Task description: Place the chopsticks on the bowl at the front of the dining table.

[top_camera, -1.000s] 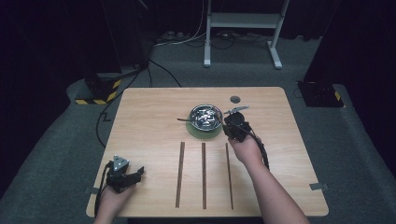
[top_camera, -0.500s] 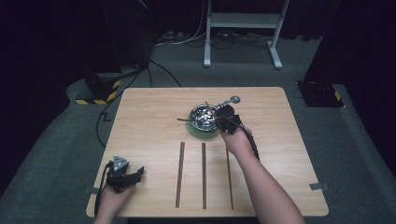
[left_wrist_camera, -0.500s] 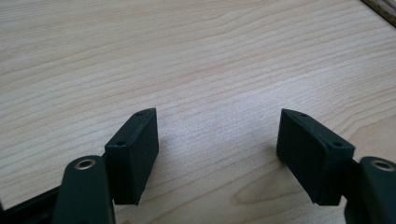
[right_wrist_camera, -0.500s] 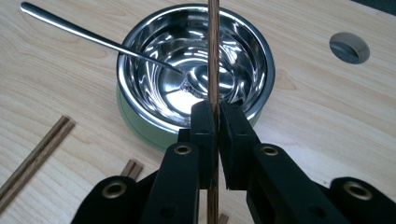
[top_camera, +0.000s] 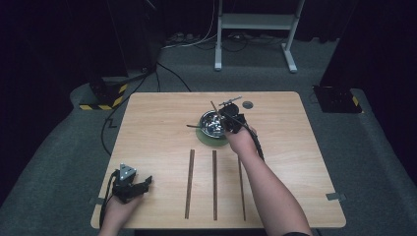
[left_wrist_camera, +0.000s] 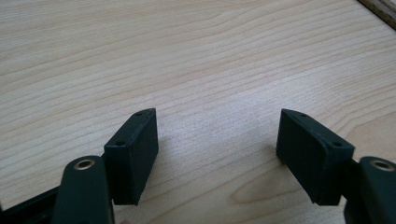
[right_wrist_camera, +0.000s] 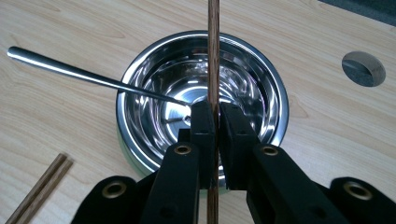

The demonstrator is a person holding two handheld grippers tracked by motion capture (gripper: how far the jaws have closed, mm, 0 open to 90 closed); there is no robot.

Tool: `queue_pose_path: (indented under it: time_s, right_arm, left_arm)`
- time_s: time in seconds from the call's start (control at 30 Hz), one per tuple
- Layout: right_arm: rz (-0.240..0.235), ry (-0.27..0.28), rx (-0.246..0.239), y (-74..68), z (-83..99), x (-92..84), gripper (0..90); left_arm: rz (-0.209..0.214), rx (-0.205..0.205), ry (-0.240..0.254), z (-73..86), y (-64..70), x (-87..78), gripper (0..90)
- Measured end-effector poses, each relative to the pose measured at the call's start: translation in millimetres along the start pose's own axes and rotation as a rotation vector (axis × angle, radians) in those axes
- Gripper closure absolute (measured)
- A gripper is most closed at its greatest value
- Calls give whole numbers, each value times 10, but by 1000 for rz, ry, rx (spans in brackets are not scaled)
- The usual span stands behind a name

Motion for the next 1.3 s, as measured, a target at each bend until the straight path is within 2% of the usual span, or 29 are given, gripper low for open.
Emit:
queue_pose_path:
  time_s: [0.4,0.77,1.07,1.3]
  right_arm:
    - [-6,-16,-5,-82,-174,169,846]
    - [-5,-19,1,-134,-343,244,846]
    - [-2,-60,-4,-205,-376,417,845]
    - [-15,-74,-1,-255,-387,477,845]
  left_arm:
    - [-3,1,-2,1,-1,-1,294]
    - [5,5,-2,2,12,-2,296]
    - [8,7,-2,2,15,-2,296]
    - [9,9,-3,2,15,-3,295]
Point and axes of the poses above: each handheld gripper's, and its own axes: x roughly forward along the jaws, z roughly out of its underside, y roughly to its right, the point moved 9 cm from there along x, roughly forward along the jaws, and after that the axes turned 7 degrees about -y, right-handed, at the moved point
